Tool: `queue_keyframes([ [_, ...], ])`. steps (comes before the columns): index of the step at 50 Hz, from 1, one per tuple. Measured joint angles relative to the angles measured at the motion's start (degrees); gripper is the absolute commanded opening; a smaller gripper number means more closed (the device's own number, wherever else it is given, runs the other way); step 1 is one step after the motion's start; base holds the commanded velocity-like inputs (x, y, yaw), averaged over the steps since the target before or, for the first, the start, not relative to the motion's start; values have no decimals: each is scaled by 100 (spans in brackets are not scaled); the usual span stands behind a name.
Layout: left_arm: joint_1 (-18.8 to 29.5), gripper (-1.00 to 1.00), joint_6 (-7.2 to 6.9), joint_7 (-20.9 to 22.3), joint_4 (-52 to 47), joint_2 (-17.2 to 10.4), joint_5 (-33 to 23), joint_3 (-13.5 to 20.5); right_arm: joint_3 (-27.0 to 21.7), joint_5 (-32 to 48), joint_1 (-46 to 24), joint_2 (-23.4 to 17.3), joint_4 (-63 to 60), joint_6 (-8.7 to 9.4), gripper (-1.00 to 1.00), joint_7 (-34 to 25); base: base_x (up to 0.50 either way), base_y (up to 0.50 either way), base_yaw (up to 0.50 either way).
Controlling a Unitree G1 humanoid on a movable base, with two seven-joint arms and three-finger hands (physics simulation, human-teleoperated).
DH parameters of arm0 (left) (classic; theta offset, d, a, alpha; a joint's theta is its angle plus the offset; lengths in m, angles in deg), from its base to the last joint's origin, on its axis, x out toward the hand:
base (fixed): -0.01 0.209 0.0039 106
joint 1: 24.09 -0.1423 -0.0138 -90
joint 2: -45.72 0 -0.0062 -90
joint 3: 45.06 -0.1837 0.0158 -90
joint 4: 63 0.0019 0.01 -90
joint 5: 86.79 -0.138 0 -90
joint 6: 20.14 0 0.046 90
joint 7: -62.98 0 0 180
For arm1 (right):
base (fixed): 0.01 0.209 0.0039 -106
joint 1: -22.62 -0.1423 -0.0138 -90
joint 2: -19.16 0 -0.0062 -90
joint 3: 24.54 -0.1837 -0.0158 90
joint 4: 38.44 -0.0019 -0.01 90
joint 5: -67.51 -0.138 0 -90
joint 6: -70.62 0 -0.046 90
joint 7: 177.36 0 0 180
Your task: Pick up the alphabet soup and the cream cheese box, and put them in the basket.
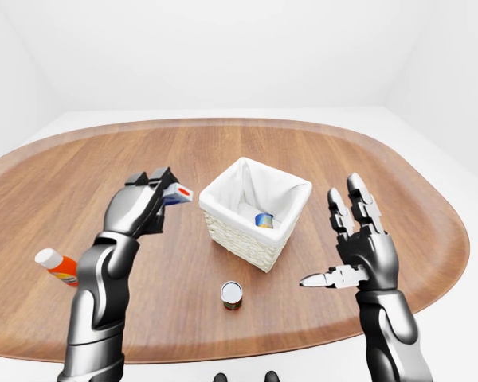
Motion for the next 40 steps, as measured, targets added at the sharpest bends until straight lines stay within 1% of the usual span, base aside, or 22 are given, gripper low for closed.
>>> queue_keyframes([
  [10,150,-100,0,420,-604,39,157,-4,34,18,9,-1,15,-9,100,-6,0,0,0],
  [19,292,-100,0,635,-874,139,204,-149,46,16,8,-5,38,-23,100,-19,0,0,0],
  [24,426,-100,0,626,-775,223,149,-309,50,11,11,-6,42,-28,100,-27,0,0,0],
  [34,742,-100,0,443,-243,475,-108,-720,41,-14,15,-6,59,-51,100,-48,0,0,0],
  [40,897,-100,0,336,50,604,-249,-904,34,-28,19,-5,57,-56,100,-57,0,0,0],
])
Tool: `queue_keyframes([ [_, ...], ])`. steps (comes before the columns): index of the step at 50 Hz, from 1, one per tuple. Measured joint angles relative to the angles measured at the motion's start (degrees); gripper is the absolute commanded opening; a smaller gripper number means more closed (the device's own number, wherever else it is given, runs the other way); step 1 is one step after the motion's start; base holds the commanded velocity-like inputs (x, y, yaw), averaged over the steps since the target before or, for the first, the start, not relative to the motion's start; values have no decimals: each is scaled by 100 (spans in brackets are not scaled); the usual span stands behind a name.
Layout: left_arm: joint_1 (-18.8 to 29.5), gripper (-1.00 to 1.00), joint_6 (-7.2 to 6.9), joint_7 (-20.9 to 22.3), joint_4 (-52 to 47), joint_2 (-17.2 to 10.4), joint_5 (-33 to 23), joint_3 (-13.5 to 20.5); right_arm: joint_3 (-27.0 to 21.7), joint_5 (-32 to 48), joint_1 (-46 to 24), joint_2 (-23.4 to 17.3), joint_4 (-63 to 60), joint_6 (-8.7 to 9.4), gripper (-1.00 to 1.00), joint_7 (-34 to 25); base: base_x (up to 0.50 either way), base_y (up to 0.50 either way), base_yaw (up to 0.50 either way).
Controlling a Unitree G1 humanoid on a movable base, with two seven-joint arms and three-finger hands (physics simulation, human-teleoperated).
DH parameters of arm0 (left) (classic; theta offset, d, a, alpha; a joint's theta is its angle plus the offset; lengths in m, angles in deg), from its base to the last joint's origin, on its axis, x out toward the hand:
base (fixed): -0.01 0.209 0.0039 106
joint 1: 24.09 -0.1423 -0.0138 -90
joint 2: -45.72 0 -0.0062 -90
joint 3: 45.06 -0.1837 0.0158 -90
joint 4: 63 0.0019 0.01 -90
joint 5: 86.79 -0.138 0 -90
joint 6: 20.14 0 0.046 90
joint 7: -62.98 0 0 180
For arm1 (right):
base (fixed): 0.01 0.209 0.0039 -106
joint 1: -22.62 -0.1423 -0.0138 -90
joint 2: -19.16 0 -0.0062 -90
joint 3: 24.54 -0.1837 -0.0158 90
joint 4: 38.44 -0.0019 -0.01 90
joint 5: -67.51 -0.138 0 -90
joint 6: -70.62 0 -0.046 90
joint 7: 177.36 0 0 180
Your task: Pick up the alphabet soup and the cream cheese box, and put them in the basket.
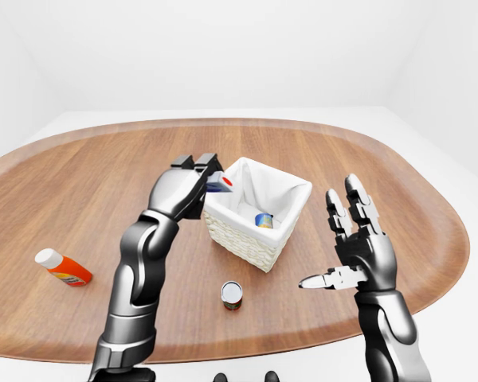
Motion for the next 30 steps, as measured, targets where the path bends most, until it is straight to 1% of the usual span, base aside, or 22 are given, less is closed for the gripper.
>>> queue_keyframes([
  [7,242,-100,0,-153,382,95,-130,-143,-6,-12,6,1,-4,-3,100,-8,0,0,0],
  [22,1143,-100,0,-547,1486,157,-356,-301,-9,-40,26,4,1,-27,100,-40,0,0,0],
  [30,1517,-100,0,-738,2032,241,-495,-411,-20,-68,37,5,-21,-19,100,-49,0,0,0],
])
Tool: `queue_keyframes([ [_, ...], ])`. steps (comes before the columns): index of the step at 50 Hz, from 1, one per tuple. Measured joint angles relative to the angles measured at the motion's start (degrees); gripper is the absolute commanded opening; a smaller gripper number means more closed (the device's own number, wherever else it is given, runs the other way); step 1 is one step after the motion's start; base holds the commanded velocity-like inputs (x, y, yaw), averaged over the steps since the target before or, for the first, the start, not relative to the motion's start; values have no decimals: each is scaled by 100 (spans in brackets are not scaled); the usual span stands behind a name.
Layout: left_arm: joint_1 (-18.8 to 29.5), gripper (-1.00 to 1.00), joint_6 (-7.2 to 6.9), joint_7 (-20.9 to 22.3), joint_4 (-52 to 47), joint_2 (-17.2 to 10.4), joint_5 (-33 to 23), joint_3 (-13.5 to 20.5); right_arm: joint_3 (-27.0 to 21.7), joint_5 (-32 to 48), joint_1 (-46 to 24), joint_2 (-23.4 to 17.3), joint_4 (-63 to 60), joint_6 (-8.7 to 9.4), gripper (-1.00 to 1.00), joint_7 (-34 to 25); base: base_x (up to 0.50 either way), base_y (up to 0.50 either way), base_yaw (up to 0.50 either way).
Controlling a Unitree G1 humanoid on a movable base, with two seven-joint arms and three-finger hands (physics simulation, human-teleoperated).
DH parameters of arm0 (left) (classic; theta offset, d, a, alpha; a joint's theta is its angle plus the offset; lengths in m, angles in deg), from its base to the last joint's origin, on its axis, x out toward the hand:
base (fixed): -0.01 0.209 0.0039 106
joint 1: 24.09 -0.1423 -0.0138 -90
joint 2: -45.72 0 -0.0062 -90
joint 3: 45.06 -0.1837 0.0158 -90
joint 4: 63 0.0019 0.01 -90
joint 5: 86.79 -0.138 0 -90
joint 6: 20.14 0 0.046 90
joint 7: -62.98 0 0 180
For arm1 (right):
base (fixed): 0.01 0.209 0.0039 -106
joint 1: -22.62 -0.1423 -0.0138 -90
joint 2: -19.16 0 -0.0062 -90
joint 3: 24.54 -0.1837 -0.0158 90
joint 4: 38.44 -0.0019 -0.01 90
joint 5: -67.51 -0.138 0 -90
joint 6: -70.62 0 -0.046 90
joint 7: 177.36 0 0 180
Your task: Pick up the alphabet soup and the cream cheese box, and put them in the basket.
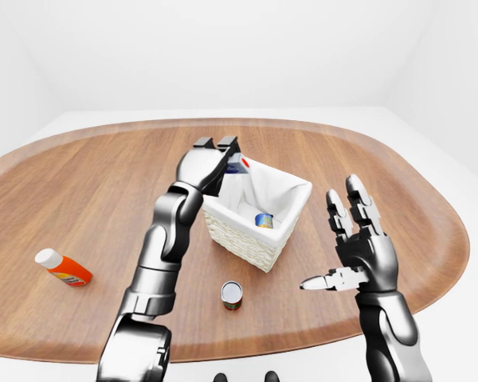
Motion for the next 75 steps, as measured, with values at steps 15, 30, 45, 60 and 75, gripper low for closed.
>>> queue_keyframes([
  [15,259,-100,0,-230,666,245,-269,-212,-31,-65,10,7,-76,61,100,-2,0,0,0],
  [30,272,-100,0,-260,1008,463,-391,-378,-47,-105,23,13,-123,83,100,-4,0,0,0],
  [45,651,-100,0,-925,2336,551,-767,-523,-67,-177,82,25,-239,98,100,-38,0,0,0],
  [60,1137,100,0,-1981,3600,555,-1357,-624,-66,-221,133,37,-308,77,100,-84,0,0,0],
  [75,1256,100,0,-2791,3219,517,-1596,-518,-5,-177,180,36,-336,38,100,-114,0,0,0],
])
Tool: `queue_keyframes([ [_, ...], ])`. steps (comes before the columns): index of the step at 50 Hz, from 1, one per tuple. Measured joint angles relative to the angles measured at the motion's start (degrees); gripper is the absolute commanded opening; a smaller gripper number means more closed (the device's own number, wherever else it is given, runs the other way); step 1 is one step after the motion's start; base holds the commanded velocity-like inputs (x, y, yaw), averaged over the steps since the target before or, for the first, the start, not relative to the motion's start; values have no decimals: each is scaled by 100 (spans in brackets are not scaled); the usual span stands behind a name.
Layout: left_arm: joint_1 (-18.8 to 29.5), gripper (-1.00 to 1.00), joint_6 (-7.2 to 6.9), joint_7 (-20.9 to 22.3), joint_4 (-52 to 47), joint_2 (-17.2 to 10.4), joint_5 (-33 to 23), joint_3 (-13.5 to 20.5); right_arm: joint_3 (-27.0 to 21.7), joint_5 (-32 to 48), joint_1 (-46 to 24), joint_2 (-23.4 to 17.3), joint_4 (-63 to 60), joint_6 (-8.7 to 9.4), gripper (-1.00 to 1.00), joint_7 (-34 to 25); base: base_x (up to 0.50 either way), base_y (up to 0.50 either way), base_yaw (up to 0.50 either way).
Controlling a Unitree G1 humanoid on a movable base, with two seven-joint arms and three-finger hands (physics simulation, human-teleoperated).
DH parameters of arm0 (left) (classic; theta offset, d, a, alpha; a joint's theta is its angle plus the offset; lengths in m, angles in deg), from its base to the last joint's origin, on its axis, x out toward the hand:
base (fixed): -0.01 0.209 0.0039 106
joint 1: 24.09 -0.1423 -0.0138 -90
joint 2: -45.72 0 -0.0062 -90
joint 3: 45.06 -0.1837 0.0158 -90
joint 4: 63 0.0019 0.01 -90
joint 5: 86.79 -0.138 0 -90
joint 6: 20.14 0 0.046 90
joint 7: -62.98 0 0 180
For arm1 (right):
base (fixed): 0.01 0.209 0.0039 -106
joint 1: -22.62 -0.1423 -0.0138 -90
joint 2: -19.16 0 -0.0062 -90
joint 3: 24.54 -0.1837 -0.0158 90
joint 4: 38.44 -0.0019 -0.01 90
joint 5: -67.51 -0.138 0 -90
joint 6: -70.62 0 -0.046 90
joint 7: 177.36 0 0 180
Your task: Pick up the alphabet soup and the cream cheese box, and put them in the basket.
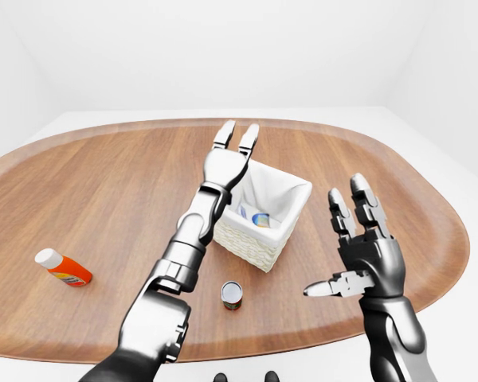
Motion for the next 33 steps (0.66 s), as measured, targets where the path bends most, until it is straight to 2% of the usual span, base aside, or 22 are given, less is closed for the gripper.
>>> queue_keyframes([
  [9,-54,100,0,-86,-464,-8,163,76,34,47,19,-2,-11,-20,100,2,0,0,0],
  [17,-189,100,0,1,-899,-19,375,140,54,78,27,-5,-3,-43,100,6,0,0,0],
  [27,-661,100,0,386,-1900,-74,856,292,62,113,13,-8,26,-47,100,25,0,0,0],
  [33,-1126,100,0,807,-2854,-121,1469,456,77,147,3,-10,46,-50,100,43,0,0,0],
])
